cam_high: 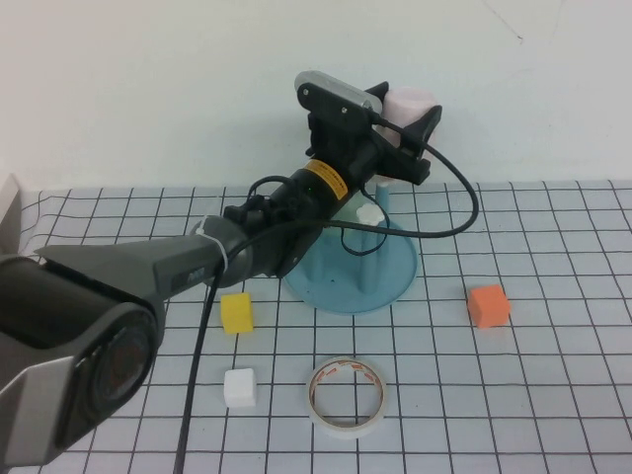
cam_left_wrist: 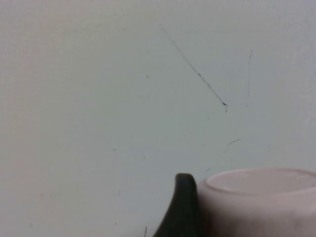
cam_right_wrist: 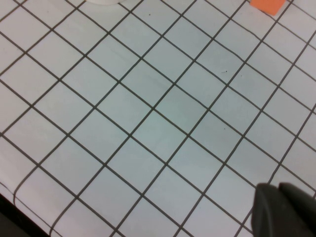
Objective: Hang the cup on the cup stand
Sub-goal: Place the cup on the cup holder
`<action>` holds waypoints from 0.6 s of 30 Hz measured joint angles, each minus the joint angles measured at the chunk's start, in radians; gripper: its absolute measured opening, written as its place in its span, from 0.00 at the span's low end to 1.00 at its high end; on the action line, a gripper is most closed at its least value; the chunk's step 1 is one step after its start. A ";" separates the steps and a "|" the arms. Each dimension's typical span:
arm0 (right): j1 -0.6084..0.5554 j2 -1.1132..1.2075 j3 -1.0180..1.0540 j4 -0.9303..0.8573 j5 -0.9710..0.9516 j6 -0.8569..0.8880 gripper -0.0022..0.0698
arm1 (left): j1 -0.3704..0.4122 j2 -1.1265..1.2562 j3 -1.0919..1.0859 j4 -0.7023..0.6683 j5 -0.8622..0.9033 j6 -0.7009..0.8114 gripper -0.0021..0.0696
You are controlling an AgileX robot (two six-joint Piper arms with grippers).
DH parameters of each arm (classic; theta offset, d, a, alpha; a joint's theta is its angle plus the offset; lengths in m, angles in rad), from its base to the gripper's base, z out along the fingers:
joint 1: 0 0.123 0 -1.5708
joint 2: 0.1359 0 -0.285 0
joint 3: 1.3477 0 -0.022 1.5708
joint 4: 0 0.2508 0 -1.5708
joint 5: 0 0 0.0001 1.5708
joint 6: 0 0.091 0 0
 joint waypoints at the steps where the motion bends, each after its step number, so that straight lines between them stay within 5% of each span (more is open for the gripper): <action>1: 0.000 0.000 0.000 0.000 0.000 0.000 0.03 | -0.002 0.007 -0.010 0.000 0.000 0.003 0.79; 18: 0.000 0.000 0.000 0.000 0.000 0.000 0.03 | -0.002 0.038 -0.022 0.020 -0.002 0.121 0.79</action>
